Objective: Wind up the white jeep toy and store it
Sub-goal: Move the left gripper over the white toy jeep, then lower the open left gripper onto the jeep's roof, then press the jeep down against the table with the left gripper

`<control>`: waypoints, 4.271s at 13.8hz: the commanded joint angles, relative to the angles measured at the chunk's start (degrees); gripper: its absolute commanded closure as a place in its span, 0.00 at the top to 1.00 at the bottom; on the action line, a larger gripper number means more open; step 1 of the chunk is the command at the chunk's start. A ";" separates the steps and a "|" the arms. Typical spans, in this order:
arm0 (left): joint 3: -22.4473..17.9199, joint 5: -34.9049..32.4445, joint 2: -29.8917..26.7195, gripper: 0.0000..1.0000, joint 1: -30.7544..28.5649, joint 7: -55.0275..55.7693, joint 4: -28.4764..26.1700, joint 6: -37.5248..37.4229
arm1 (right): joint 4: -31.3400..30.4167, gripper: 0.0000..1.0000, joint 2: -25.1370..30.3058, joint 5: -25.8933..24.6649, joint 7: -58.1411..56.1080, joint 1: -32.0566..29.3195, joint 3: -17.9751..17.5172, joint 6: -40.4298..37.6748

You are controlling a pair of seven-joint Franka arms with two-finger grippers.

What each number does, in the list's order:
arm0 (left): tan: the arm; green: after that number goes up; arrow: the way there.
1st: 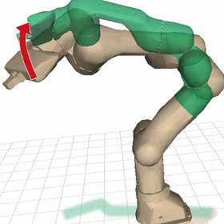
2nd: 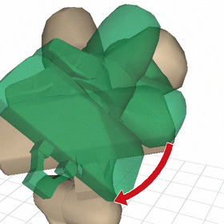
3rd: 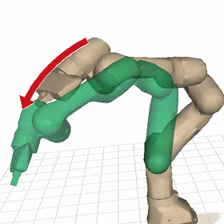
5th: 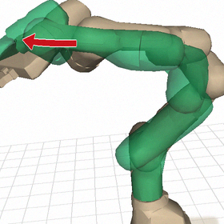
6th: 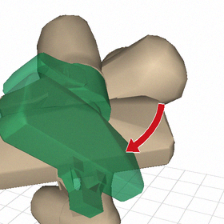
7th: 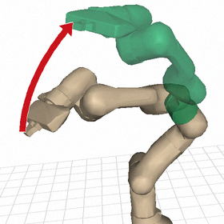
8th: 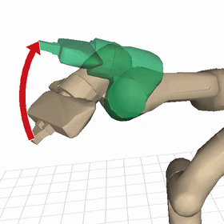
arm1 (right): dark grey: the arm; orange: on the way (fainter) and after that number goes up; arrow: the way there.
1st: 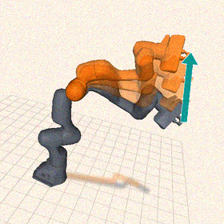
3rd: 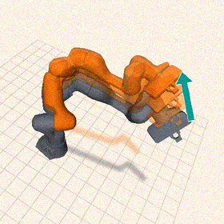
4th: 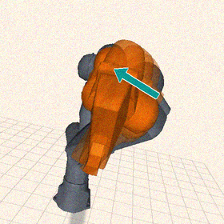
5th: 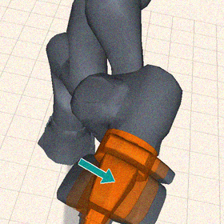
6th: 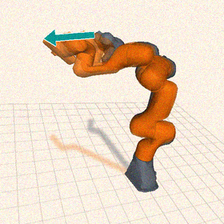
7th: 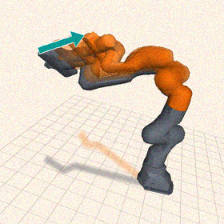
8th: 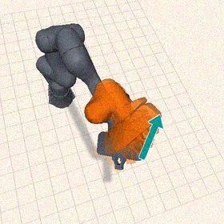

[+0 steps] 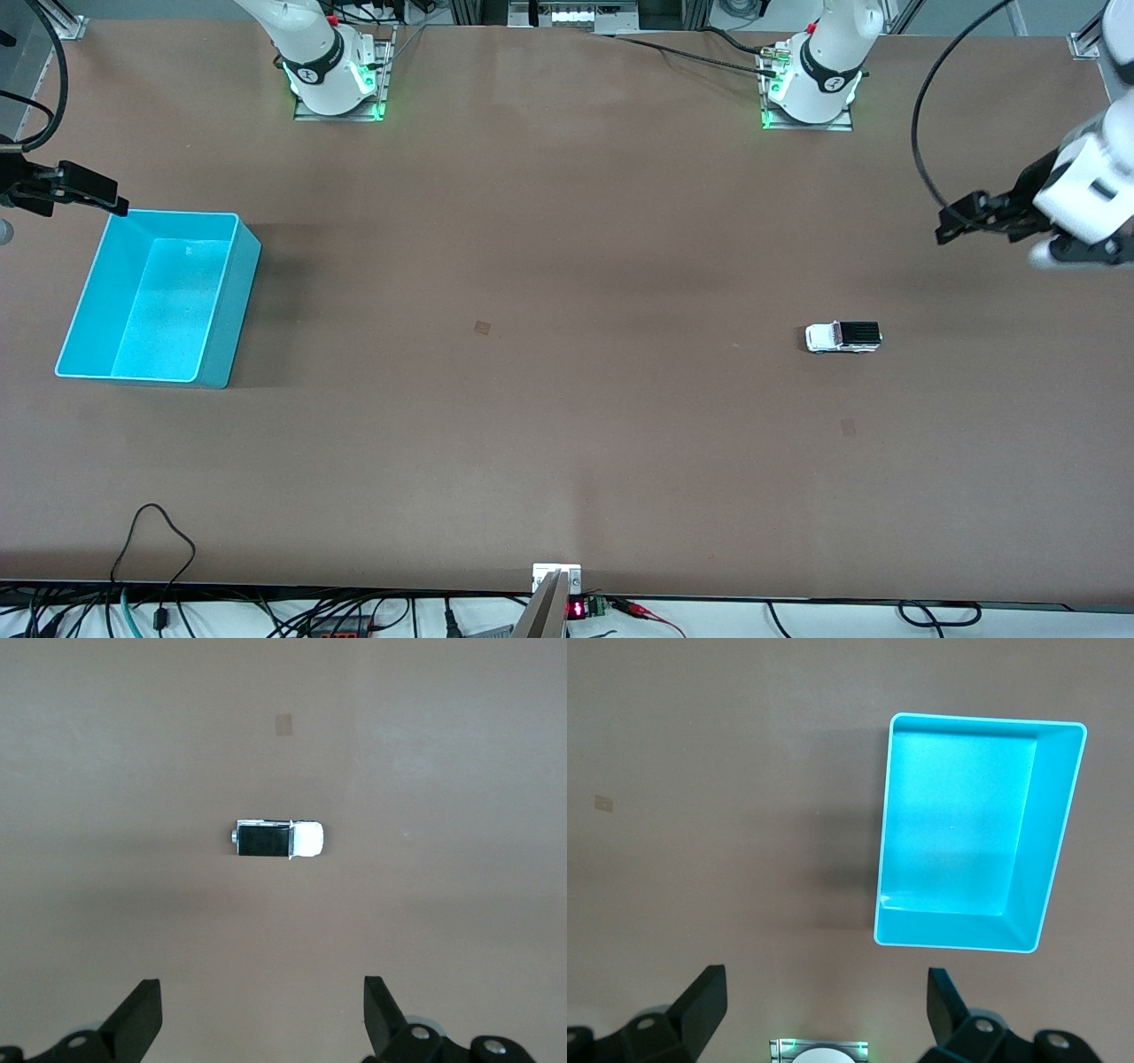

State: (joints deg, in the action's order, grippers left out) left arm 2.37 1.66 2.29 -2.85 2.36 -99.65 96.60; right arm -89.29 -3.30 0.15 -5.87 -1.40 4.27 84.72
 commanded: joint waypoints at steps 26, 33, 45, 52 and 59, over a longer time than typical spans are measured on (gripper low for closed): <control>-0.17 -0.34 18.37 1.00 -2.15 -86.81 -20.66 43.13 | -1.15 1.00 1.10 -0.07 0.86 -0.10 -0.22 0.45; 0.00 -0.43 18.81 1.00 -2.16 -90.60 -25.06 48.77 | -1.24 1.00 1.10 -0.07 0.77 -0.10 -0.14 0.36; 0.44 -0.43 20.48 1.00 -2.16 -92.53 -27.26 52.46 | -1.15 1.00 1.10 -0.07 0.86 -0.01 -0.14 0.27; 0.53 -0.43 21.27 0.75 -1.81 -98.39 -27.18 55.26 | -1.24 1.00 1.10 -0.07 0.86 -0.10 -0.22 0.18; 0.53 0.44 21.09 0.70 -1.81 -101.23 -27.09 55.54 | -1.24 1.00 1.02 -0.07 0.77 -0.10 -0.14 0.27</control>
State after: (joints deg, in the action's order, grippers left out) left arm 2.82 1.57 23.89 -4.58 -97.70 -126.38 151.68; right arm -89.41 -3.30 0.16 -5.79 -1.40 4.27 84.72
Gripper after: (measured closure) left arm 0.295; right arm 0.000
